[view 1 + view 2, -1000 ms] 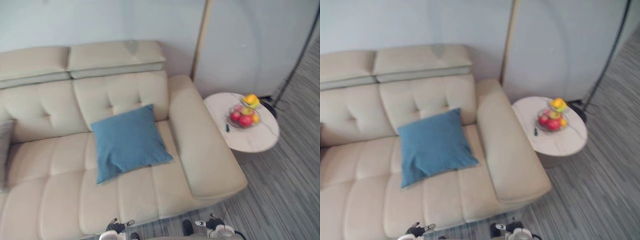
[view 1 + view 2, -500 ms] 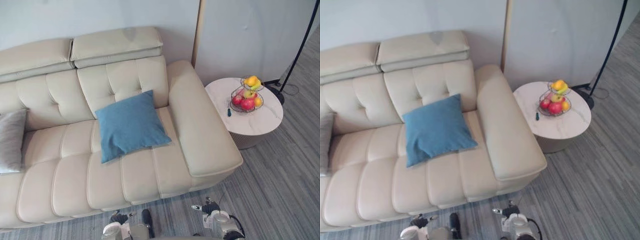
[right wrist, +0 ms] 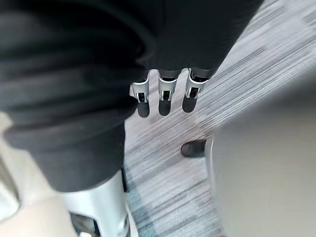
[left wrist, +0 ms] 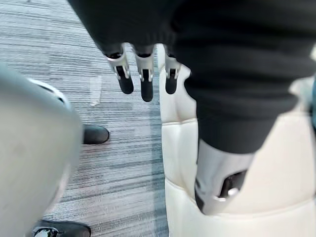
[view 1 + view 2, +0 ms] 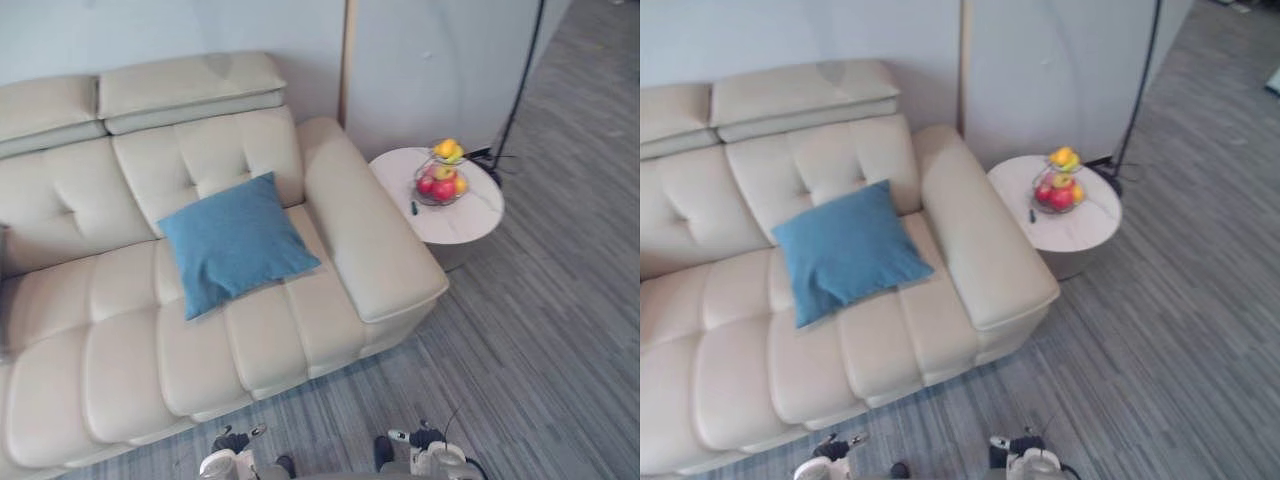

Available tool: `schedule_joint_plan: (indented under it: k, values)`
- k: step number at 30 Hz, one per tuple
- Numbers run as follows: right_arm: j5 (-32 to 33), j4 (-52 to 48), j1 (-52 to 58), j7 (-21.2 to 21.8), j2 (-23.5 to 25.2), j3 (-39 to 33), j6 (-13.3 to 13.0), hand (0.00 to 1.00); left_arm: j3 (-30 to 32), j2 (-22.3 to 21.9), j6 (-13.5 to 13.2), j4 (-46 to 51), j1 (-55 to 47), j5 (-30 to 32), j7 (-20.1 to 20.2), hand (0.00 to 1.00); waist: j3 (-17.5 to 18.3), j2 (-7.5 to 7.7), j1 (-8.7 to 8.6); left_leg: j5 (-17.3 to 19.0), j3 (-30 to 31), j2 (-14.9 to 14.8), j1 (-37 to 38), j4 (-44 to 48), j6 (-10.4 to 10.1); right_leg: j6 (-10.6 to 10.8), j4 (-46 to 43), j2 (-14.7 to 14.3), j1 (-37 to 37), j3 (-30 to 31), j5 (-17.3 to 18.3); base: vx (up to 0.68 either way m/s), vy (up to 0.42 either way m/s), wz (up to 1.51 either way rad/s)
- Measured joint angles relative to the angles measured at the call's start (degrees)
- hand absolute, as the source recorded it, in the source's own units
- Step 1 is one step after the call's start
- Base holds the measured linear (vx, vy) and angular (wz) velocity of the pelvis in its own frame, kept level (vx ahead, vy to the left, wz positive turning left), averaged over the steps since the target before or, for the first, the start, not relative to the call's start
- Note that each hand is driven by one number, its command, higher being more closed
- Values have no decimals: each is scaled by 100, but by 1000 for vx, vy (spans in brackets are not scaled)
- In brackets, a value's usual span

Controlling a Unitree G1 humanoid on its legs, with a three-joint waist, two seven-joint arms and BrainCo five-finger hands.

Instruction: Pick up cushions and gather them together orderly.

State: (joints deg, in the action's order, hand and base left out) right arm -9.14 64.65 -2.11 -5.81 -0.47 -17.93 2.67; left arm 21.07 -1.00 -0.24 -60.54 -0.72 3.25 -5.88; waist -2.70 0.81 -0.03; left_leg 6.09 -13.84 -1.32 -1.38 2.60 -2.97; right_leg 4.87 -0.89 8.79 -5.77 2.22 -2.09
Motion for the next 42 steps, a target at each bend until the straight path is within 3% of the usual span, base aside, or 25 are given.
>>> schedule_joint_plan:
  k: [5, 8, 10, 12, 13, 14, 15, 16, 18, 21, 22, 24, 25, 26, 27, 28, 30, 32, 34, 35, 37, 38, 40, 42]
  values:
    - [0, -17, -1, 11, -34, 71, 10, 0, 38, -41, -2, -99, -5, 0, -6, 0, 7, -70, 1, -135, -239, 24, 283, -355, -42, 5, -39, -94, -24, 210, 2, -22, 3, -24]
    - [3, -36, -6, 15, -71, 127, 11, 0, 182, -66, 1, -126, -15, 1, -5, 0, 30, -107, 14, -61, -562, -114, 382, -338, -151, -16, -51, -276, -137, 423, -32, 43, -45, -58]
    - [8, -52, -42, 25, -55, 125, 11, 0, 297, -81, 3, -152, -11, 0, -5, 0, 42, -125, 30, -1, -815, -255, 384, -305, -205, -245, 61, -467, -317, 153, -325, 45, -68, -112]
    - [14, -67, -130, 32, 1, 113, 8, 0, 483, -68, 5, -221, -16, 1, 5, 0, 52, -126, 71, 133, -994, -375, 328, -123, -144, -731, 521, -695, -345, -615, -762, 80, -104, -168]
    - [14, -58, -212, 59, -12, -8, 9, 0, 492, -43, 5, -249, -23, 0, 18, 0, 26, -169, 90, 159, -1184, -449, 313, 9, -135, -1153, 635, -714, -343, -1421, -539, 102, -168, -173]
    - [17, -57, -234, 69, -157, -180, 8, 0, 455, -90, 21, -291, -16, -1, 54, 0, 27, -315, 21, 160, -1314, -497, 366, 80, -134, -1361, 608, -622, -268, -2223, -292, 94, -133, -138]
    - [17, -34, -197, 68, -208, -234, 10, 0, 434, -91, 18, -295, -18, -1, 62, 0, 34, -350, 26, 161, -1323, -495, 394, 110, -135, -1362, 616, -583, -233, -2454, -297, 117, -84, -94]
    - [16, 36, -135, 68, -275, -302, 12, 0, 417, -80, 14, -306, -33, 0, 82, 0, 36, -346, 37, 179, -1295, -475, 460, 187, -157, -1177, 631, -544, -208, -2476, -495, 106, -35, -65]
    - [14, 133, -84, 72, -384, -414, 9, 0, 259, -34, 23, -327, -85, 0, 95, 0, 55, -381, 40, 199, -1198, -492, 553, 207, -177, -745, 622, -635, -250, -2045, -520, 130, -101, -98]
    - [19, 169, -27, 65, -501, -617, 17, 0, 141, -37, 48, -388, -102, 4, 110, 0, 62, -514, -7, 214, -1166, -652, 716, 438, -213, -728, 625, -822, -212, -1777, -335, 135, -122, -76]
    - [25, 185, 21, 61, -497, -667, 21, 0, 143, -28, 52, -400, -97, 10, 111, 0, 42, -501, -40, 294, -1171, -814, 647, 1002, -338, -736, 615, -871, -85, -1704, -260, 161, -140, -53]
    - [33, 185, 89, 54, -500, -644, 20, 0, 157, -11, 49, -363, -125, 15, 125, 0, 12, -454, -56, 296, -1078, -1167, 232, 2500, -346, -785, 606, -984, 86, -1436, -188, 150, -128, -68]
    - [38, 164, 64, 37, -546, -503, 20, 0, 176, -1, 32, -300, -173, 6, 136, 0, 5, -485, -8, 32, -678, -1379, -333, 3790, 6, -901, 511, -1129, 152, -1015, -155, 227, -28, -159]
    - [40, 179, -125, 23, -637, -360, 18, 0, 192, 2, -2, -296, -181, -4, 143, 0, -53, -532, 142, 490, -164, -1190, -604, 4205, -132, -948, 424, -1182, 154, -486, -119, 214, 37, -189]
    - [41, 224, -237, 21, -638, -357, 19, 0, 187, 6, -10, -269, -168, 4, 150, 0, -87, -541, 180, 819, 1, -993, -724, 4170, -92, -985, 421, -1189, 169, -209, -123, 213, 130, -215]
    - [40, 280, -357, 15, -663, -393, 25, 0, 119, 5, -7, -179, -171, 3, 165, 0, -133, -514, 191, 1175, 316, -596, -1047, 3918, 149, -1071, 404, -1171, 183, 269, -145, 120, 96, -172]
    - [42, 133, -437, 5, -635, -421, 43, 0, 52, -45, 0, 48, -161, -2, 187, 0, -224, -552, 300, 1262, 875, -177, -1543, 3440, 189, -1093, 288, -1219, 191, 859, -80, 115, 121, -172]
    - [43, 97, -488, 3, -569, -414, 89, 0, 238, -164, 14, 227, -116, 2, 248, 0, -331, -629, 395, 1211, 1422, -18, -1873, 2993, 190, -1032, 202, -1340, 173, 1375, -20, 91, 179, -177]
    - [51, -82, -408, 5, -415, -427, 135, 0, 527, -283, 70, 270, -94, 1, 259, 0, -341, -728, 416, 1081, 2029, -37, -1927, 2382, 171, -946, 204, -1530, 166, 1780, 34, 110, 295, -197]
    - [54, -138, -338, 7, -342, -417, 135, 0, 658, -311, 121, 256, -124, 7, 270, 0, -279, -844, 435, 780, 2077, -234, -1853, 2241, 20, -893, 210, -1682, 175, 1994, 61, 210, 404, -215]
    - [59, -305, -159, 9, -78, -376, 173, 0, 724, -273, 180, 286, -103, 13, 271, 0, -219, -696, 478, 546, 1573, -385, -1800, 2093, 70, -535, -216, -1567, -47, 1718, 194, 248, 312, -163]
    - [70, -375, -63, 12, 18, -361, 186, 0, 718, -248, 222, 320, -33, 15, 272, 0, -156, -542, 492, 476, 1184, -408, -1652, 1892, 139, -310, -760, -1395, -295, 1199, 504, 246, 206, -120]
    - [102, -490, -33, 14, 18, -308, 189, 0, 709, -304, 223, 364, -2, 16, 273, 0, -118, -496, 537, 368, 631, -410, -1307, 1497, 250, -197, -1305, -1172, -437, 466, 740, 253, 167, -127]
    - [152, -467, -44, 22, 14, -319, 131, 0, 698, -330, 221, 303, -5, 18, 271, 0, -81, -579, 530, 344, -2, -466, -978, 1232, 302, -248, -1556, -939, -417, -438, 906, 247, 119, -140]
